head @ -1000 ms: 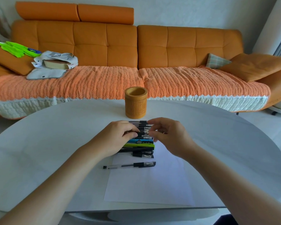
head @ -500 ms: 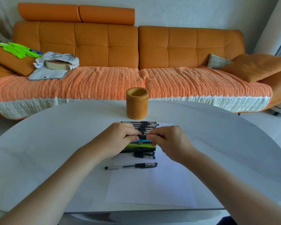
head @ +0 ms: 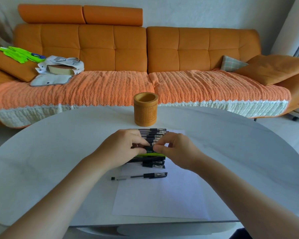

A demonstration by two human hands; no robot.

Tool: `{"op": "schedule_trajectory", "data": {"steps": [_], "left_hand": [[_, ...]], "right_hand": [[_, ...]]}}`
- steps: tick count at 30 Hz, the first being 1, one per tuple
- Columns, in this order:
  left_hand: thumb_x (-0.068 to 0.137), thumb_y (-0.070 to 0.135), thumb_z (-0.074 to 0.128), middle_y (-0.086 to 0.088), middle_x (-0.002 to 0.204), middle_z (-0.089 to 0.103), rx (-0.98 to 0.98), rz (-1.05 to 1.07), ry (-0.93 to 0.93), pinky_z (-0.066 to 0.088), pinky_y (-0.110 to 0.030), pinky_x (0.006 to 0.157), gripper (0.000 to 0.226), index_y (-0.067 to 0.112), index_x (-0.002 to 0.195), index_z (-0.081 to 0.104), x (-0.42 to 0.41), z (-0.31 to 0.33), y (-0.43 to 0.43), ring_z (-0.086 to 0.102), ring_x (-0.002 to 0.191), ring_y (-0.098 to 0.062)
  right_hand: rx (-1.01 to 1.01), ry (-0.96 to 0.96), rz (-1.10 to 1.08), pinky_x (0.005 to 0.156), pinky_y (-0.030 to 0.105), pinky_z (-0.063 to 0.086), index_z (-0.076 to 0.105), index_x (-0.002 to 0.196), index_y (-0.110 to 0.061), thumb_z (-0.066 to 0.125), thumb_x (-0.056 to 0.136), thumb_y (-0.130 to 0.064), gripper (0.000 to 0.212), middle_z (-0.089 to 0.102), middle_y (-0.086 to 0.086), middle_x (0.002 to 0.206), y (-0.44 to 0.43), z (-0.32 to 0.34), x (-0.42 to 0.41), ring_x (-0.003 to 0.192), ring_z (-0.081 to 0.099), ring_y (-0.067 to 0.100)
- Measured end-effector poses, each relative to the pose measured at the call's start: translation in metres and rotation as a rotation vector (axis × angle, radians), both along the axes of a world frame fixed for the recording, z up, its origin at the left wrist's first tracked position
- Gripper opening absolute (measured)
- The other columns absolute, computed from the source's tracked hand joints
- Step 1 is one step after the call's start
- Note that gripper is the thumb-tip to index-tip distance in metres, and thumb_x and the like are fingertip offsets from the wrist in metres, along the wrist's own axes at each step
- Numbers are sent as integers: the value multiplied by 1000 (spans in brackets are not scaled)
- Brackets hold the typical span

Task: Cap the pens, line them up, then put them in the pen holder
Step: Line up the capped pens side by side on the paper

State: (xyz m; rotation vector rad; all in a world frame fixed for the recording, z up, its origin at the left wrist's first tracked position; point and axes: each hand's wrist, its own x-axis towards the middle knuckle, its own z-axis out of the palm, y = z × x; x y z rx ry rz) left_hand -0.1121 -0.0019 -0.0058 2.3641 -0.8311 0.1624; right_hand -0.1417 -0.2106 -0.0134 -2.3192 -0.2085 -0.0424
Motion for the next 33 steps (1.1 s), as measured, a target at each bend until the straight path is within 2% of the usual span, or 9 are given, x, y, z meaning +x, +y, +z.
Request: {"op": "schedule_trajectory", "data": {"steps": [4, 10, 15, 17, 19, 22, 26, 30, 33], "left_hand": [[77, 32, 79, 15, 89, 63, 146, -7, 57, 51, -38, 78, 21, 37, 97, 74, 3, -7, 5, 57, 88, -4], [75, 45, 77, 23, 91, 52, 287, 23, 25, 46, -27, 82, 25, 40, 98, 68, 5, -8, 21, 46, 93, 2], [60, 68, 75, 22, 104, 48, 397, -6, 110, 42, -24, 85, 55, 42, 107, 61, -6, -10, 26, 42, 104, 2], [58, 66, 77, 21, 104, 46, 428, -22, 104, 40, -21, 81, 59, 41, 108, 59, -10, -14, 28, 42, 102, 1], [64, 59, 78, 18, 101, 46, 409, -33, 105, 40, -21, 78, 50, 39, 106, 60, -13, -16, 29, 42, 99, 0], [71, 48, 77, 17, 100, 48, 380, -36, 104, 45, -24, 81, 41, 37, 106, 60, -16, -15, 28, 47, 94, 0], [71, 44, 76, 18, 99, 49, 376, -28, 143, 45, -23, 76, 47, 35, 111, 53, -18, -15, 23, 51, 85, 0], [71, 47, 72, 15, 100, 47, 428, -5, 117, 47, -30, 83, 48, 30, 112, 54, -17, -16, 19, 50, 93, -8], [72, 49, 71, 16, 103, 42, 438, -3, 126, 43, -27, 81, 52, 31, 115, 48, -18, -16, 16, 44, 95, -8]], "right_hand": [[-173, 8, 25, 61, 19, 42, 73, 84, -37, 69, 84, -46, 10, 64, -19, 85, 0, -2, -4, 74, 58, 3], [-283, -42, 71, 63, 19, 41, 71, 86, -38, 72, 81, -46, 9, 65, -19, 81, 5, -1, -11, 73, 54, -1], [-443, -161, 162, 72, 24, 44, 67, 102, -37, 68, 76, -58, 33, 58, -17, 97, 4, -5, -13, 87, 53, 2], [-500, -200, 213, 75, 26, 45, 63, 113, -36, 63, 74, -65, 49, 55, -14, 105, 6, -7, -17, 94, 51, 7], [-582, -210, 259, 77, 28, 46, 60, 119, -33, 59, 70, -68, 60, 54, -10, 107, 8, -9, -20, 95, 50, 11], [-650, -239, 279, 79, 32, 47, 61, 112, -30, 61, 71, -59, 50, 57, -10, 100, 13, -11, -25, 90, 52, 14], [-687, -232, 257, 84, 32, 47, 59, 111, -28, 57, 73, -53, 46, 60, -10, 101, 15, -11, -27, 94, 56, 15], [-699, -217, 231, 83, 32, 48, 55, 114, -27, 57, 72, -52, 49, 55, -7, 104, 17, -13, -28, 94, 55, 18], [-706, -238, 215, 83, 32, 48, 55, 116, -26, 55, 70, -53, 53, 53, -6, 106, 16, -14, -27, 93, 55, 19]]}}
